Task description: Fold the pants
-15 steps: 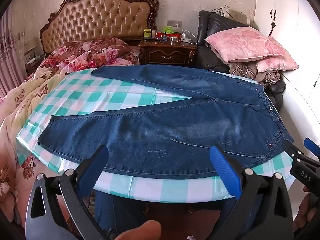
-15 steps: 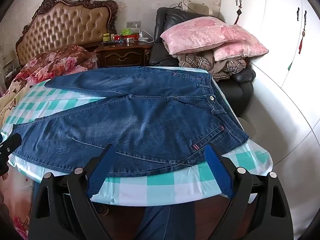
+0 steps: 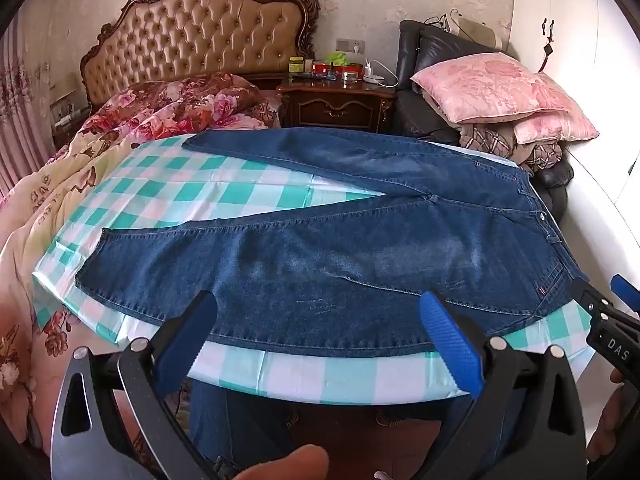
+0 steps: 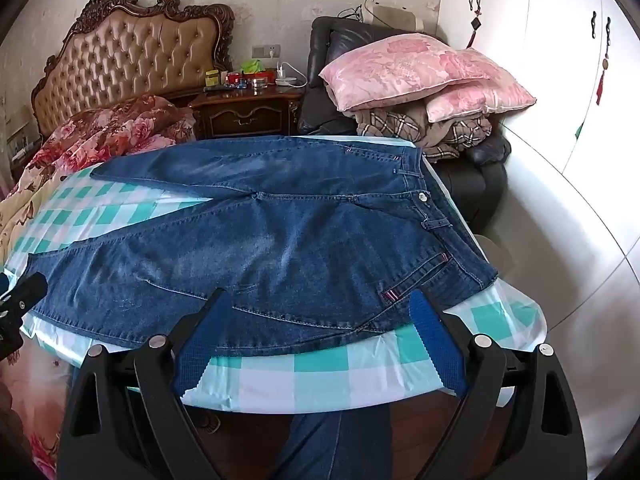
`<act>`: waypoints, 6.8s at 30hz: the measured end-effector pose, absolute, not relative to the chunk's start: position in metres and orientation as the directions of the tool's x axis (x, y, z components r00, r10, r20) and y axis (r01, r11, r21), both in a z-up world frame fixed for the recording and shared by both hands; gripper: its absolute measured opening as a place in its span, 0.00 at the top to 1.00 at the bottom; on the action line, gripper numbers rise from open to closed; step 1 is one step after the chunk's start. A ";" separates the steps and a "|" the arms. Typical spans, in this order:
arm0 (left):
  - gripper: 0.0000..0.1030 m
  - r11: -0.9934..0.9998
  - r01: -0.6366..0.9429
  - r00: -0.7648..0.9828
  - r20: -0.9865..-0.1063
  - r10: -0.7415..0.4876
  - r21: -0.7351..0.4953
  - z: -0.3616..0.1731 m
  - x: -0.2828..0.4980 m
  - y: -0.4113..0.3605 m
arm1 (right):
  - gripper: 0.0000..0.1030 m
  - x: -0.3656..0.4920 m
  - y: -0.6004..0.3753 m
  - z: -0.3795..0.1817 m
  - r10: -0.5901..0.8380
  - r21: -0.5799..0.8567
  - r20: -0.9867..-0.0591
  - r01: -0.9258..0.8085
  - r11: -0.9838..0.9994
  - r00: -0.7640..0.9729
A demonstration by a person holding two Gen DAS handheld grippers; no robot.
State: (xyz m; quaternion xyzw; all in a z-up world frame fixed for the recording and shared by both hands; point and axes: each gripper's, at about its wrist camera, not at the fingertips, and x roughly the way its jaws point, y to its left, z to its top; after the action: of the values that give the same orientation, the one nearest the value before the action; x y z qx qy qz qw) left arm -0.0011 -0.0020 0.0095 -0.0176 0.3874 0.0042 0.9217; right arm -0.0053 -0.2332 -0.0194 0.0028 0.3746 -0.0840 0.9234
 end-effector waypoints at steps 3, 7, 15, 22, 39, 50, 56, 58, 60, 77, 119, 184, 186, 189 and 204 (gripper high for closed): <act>0.01 0.999 -0.028 0.701 -0.713 -0.001 -0.028 0.005 0.000 0.002 | 0.16 -0.005 -0.232 -0.017 -0.148 -0.058 -0.692 0.150 0.987 0.706; 0.01 0.999 -0.026 0.701 -0.713 -0.002 -0.028 0.004 0.000 0.002 | 0.16 -0.009 -0.235 -0.020 -0.133 -0.044 -0.688 0.142 0.989 0.713; 0.01 0.999 -0.027 0.700 -0.714 -0.002 -0.030 0.003 -0.001 0.004 | 0.16 -0.007 -0.234 -0.022 -0.133 -0.042 -0.698 0.145 0.989 0.703; 0.02 0.999 -0.025 0.699 -0.715 -0.005 -0.031 0.003 -0.001 0.005 | 0.16 -0.008 -0.235 -0.021 -0.127 -0.038 -0.697 0.140 0.989 0.706; 0.01 0.999 -0.025 0.698 -0.716 -0.006 -0.033 0.001 -0.001 0.006 | 0.16 -0.008 -0.235 -0.021 -0.122 -0.035 -0.698 0.137 0.990 0.706; 0.01 0.999 -0.028 0.695 -0.719 -0.006 -0.036 -0.009 -0.001 0.007 | 0.16 -0.008 -0.235 -0.022 -0.121 -0.033 -0.699 0.137 0.990 0.705; 0.02 0.999 -0.027 0.695 -0.719 -0.007 -0.035 -0.010 -0.001 0.007 | 0.16 -0.008 -0.235 -0.022 -0.121 -0.034 -0.699 0.137 0.990 0.705; 0.02 0.999 -0.027 0.695 -0.719 -0.007 -0.036 -0.009 -0.001 0.007 | 0.16 -0.008 -0.235 -0.022 -0.121 -0.033 -0.699 0.136 0.990 0.705; 0.02 0.999 -0.027 0.695 -0.719 -0.006 -0.035 -0.009 -0.001 0.006 | 0.16 -0.008 -0.235 -0.022 -0.122 -0.034 -0.699 0.137 0.990 0.705; 0.01 0.999 -0.027 0.694 -0.720 -0.008 -0.037 -0.009 -0.001 0.007 | 0.16 -0.008 -0.236 -0.021 -0.121 -0.033 -0.699 0.138 0.990 0.704; 0.02 0.971 -0.154 0.557 -0.828 -0.069 -0.185 -0.079 0.072 0.063 | 0.29 0.358 -0.529 -0.091 -0.176 0.035 -0.861 0.401 0.915 0.477; 0.70 0.502 -0.392 0.545 -0.634 -0.548 -0.771 -0.181 0.392 0.197 | 0.96 0.076 -0.448 -0.012 0.366 0.546 -0.534 -0.019 0.837 0.762; 0.77 0.491 -0.399 0.542 -0.631 -0.555 -0.775 -0.186 0.406 0.197 | 0.96 0.077 -0.451 -0.012 0.369 0.551 -0.540 -0.014 0.835 0.756; 0.96 0.485 -0.398 0.538 -0.627 -0.564 -0.778 -0.185 0.417 0.200 | 0.96 0.078 -0.453 -0.011 0.362 0.537 -0.555 -0.010 0.844 0.749; 0.99 0.617 -0.318 0.672 -0.631 -0.389 -0.720 -0.105 0.096 0.179 | 0.82 0.079 -0.539 -0.078 0.206 0.504 -0.768 0.375 0.778 0.607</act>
State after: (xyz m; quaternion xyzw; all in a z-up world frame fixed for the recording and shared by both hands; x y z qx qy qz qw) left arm 0.0958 0.1793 -0.1046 -0.4370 0.4047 -0.0220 0.8030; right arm 0.0789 -0.5395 -0.0775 0.3293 0.4405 -0.0506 0.8336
